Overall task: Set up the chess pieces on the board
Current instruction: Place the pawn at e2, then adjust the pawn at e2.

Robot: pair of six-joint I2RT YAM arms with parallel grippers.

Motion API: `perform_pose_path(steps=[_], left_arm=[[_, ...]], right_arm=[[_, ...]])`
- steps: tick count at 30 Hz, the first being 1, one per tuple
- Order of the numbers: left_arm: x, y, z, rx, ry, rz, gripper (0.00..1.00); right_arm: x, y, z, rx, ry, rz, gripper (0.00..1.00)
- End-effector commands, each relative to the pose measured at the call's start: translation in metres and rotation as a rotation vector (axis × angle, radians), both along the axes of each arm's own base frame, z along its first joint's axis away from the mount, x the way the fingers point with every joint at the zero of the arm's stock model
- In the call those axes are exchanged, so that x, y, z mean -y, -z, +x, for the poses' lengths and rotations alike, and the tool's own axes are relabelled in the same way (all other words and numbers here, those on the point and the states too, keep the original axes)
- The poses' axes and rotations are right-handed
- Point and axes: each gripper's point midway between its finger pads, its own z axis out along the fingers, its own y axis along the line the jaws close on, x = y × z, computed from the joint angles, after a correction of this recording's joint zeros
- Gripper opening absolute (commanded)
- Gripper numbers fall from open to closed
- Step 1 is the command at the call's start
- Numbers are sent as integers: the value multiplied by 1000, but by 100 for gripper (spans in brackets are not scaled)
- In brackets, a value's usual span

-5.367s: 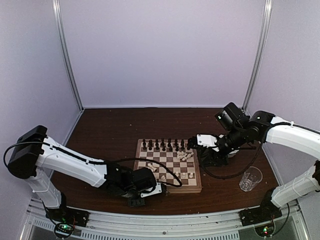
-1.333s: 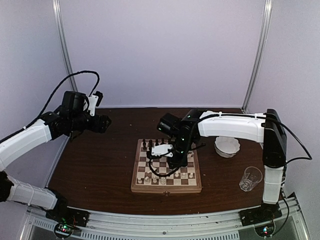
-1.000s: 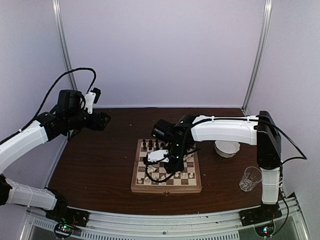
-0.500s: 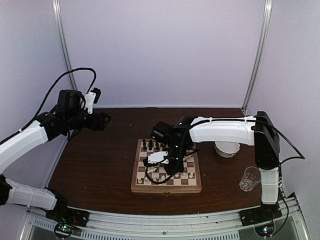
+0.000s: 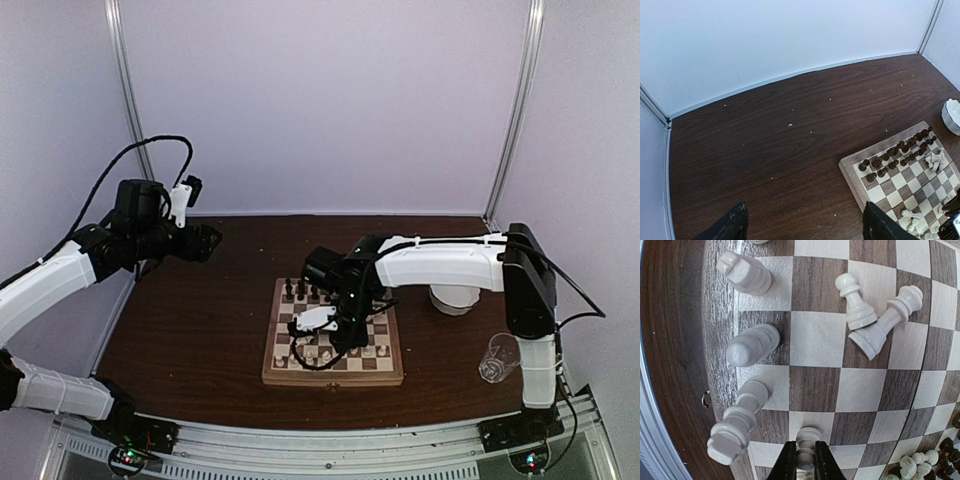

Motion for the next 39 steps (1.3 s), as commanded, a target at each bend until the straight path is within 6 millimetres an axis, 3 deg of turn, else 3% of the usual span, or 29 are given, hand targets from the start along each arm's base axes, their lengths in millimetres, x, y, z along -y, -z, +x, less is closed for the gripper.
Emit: perform_pose_path(steps=[1,4,8,14,26,31,39], left_arm=[[2,-15,3,52,14,-21,79],[2,-15,3,52,15,-21,79],[3,-15,3,49,18,-21,79],[4,-15,3,49,22,-24,79],[7,-11,3,33,37,-26,79],[8,-10,3,30,39,-27,79],[7,-9,3,29,37,-22,79]], right_arm=[[-2,2,-4,-4,-16,-15,12],[-3,2,-4,-3,-14,-13,13],[-3,1,-4,-2,-10,-11,23],[-5,-8,-3,7,-6,4,27],[6,-70,-4,73,0,112,32],[11,-47,-12,32,-21,77,34],[2,-16,-14,-24,-28,53,41]])
